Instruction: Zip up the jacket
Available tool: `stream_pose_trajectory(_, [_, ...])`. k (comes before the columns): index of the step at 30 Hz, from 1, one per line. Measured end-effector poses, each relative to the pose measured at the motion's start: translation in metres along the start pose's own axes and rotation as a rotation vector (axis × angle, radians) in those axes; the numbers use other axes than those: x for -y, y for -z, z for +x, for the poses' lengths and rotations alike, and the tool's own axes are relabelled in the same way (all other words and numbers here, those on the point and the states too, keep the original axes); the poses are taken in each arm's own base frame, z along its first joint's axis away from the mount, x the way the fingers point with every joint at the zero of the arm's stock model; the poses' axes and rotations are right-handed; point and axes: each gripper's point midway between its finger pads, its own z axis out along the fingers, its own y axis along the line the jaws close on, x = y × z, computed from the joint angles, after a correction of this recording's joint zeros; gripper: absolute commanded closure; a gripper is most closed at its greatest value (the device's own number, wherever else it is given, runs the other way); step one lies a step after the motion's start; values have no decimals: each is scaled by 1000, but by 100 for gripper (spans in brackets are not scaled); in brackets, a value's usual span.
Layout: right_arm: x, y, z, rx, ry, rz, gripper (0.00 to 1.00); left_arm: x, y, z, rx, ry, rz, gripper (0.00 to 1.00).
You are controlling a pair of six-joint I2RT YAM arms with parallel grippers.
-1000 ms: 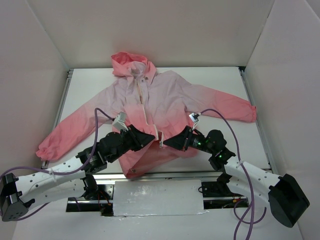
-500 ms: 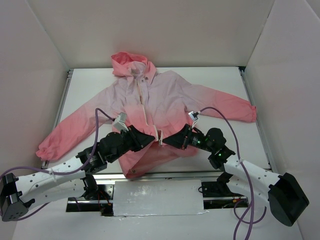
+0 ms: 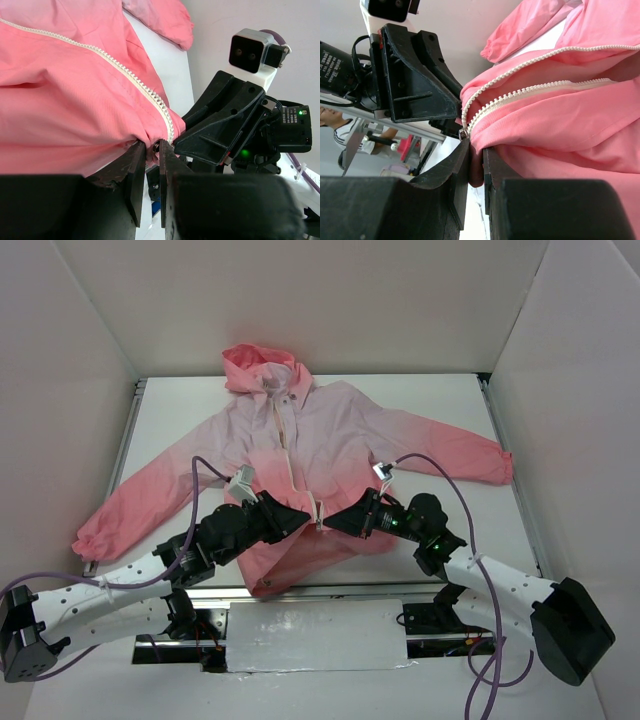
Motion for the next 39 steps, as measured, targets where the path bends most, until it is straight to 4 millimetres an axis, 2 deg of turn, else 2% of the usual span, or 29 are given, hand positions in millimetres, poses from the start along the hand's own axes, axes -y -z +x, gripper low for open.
stream_pose_trajectory(23, [6, -6, -4, -6, -15, 10, 100, 5, -2, 2, -11, 22, 20, 100])
stream_pose_trajectory(31, [-4, -7, -10, -7, -1, -19, 100, -8, 0, 1, -2, 10, -34, 100])
stream_pose_trajectory(39, [-4, -7, -8, -14, -10, -19, 100, -7, -1, 3, -12, 6, -29, 100])
